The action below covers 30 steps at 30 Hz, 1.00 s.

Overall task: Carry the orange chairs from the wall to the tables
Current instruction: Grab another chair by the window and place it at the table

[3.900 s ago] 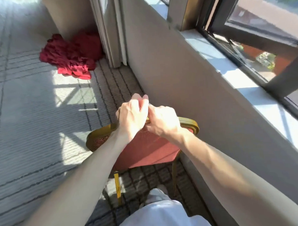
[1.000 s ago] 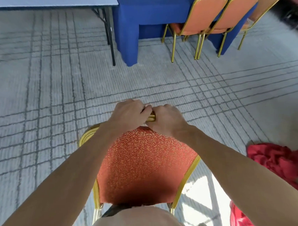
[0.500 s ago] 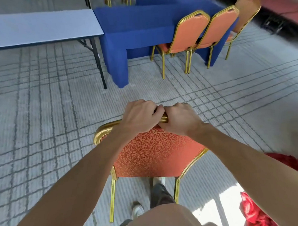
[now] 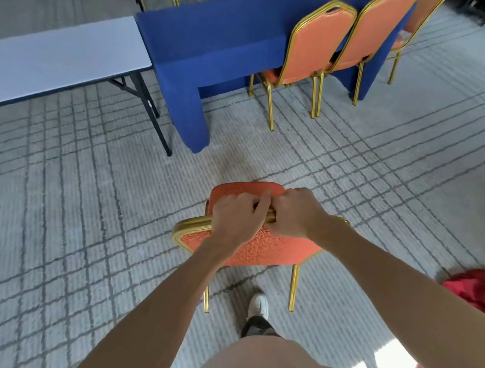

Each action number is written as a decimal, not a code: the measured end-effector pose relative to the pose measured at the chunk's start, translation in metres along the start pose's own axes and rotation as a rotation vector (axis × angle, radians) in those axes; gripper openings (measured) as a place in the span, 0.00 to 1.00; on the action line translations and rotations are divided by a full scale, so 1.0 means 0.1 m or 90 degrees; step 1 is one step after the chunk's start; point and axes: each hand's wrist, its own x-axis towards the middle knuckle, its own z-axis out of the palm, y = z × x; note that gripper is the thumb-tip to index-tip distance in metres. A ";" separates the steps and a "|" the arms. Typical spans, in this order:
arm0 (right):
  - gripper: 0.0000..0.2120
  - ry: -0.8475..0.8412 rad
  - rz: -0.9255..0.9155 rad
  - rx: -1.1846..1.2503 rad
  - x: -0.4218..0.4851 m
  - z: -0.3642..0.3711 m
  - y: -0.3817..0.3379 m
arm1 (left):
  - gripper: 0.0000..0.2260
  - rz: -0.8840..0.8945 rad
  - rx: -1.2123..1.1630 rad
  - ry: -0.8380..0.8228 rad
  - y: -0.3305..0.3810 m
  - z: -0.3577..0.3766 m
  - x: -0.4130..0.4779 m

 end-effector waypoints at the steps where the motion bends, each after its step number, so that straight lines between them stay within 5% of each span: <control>1: 0.09 0.014 0.007 0.024 0.14 -0.05 0.17 | 0.32 0.009 0.035 0.030 0.09 0.04 0.21; 8: 0.08 0.119 0.060 0.048 1.04 -0.15 0.58 | 0.29 0.021 0.114 0.188 -0.02 -0.04 1.26; 16: 0.16 0.233 0.055 0.081 1.95 -0.25 1.15 | 0.28 -0.021 0.161 0.207 0.01 -0.10 2.32; 24: 0.13 0.159 0.097 0.071 3.20 -0.40 1.80 | 0.30 -0.039 0.165 0.197 -0.15 -0.12 3.75; 30: 0.18 0.008 0.109 0.130 4.07 -0.57 2.25 | 0.30 -0.065 0.113 0.124 -0.27 -0.09 4.78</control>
